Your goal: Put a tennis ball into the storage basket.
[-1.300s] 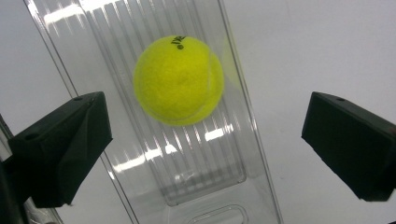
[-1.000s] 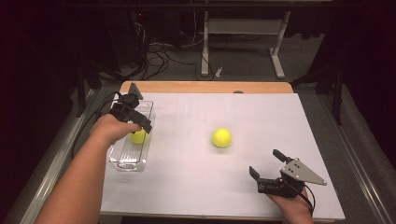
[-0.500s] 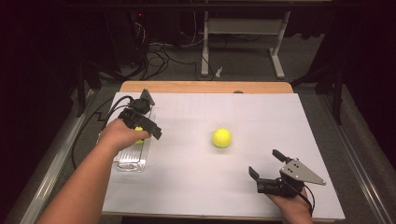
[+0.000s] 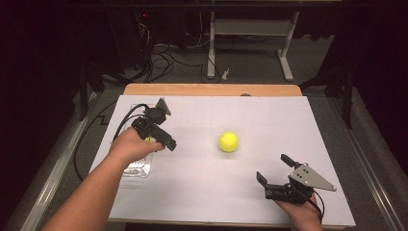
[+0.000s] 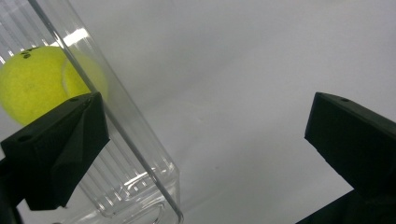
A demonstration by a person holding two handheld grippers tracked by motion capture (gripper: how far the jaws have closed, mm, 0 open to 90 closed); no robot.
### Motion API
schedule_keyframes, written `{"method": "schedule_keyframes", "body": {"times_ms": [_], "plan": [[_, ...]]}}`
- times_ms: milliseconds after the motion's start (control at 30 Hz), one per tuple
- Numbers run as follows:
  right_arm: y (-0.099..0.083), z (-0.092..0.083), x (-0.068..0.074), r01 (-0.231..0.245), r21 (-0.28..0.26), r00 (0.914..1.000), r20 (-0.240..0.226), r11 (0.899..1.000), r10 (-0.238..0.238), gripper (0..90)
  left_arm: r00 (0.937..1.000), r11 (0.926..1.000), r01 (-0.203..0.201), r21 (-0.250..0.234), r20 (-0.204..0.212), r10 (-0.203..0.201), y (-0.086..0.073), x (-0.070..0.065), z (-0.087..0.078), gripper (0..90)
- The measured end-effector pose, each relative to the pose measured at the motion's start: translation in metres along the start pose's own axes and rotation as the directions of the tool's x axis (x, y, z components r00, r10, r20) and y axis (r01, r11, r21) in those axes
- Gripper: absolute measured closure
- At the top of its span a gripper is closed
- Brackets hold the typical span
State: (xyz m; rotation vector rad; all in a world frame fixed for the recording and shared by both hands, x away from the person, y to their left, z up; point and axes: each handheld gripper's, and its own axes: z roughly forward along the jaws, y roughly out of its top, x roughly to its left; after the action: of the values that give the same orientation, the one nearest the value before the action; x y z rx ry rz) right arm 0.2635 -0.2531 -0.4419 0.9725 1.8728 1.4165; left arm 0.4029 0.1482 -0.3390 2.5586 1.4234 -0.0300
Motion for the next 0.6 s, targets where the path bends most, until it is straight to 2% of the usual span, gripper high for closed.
{"method": "schedule_keyframes", "body": {"times_ms": [267,600], "plan": [[0.0,0.0,0.0,0.003,0.0,1.0,-0.001,1.0,-0.003,0.6,0.9984,0.9983,-0.056,0.018,0.002,0.056,0.0,-0.018,0.013,0.7],[0.0,0.001,0.001,0.008,0.003,1.0,-0.004,1.0,-0.008,0.6,0.9909,0.991,-0.127,0.045,0.052,0.124,0.003,-0.046,0.032,0.8]]}}
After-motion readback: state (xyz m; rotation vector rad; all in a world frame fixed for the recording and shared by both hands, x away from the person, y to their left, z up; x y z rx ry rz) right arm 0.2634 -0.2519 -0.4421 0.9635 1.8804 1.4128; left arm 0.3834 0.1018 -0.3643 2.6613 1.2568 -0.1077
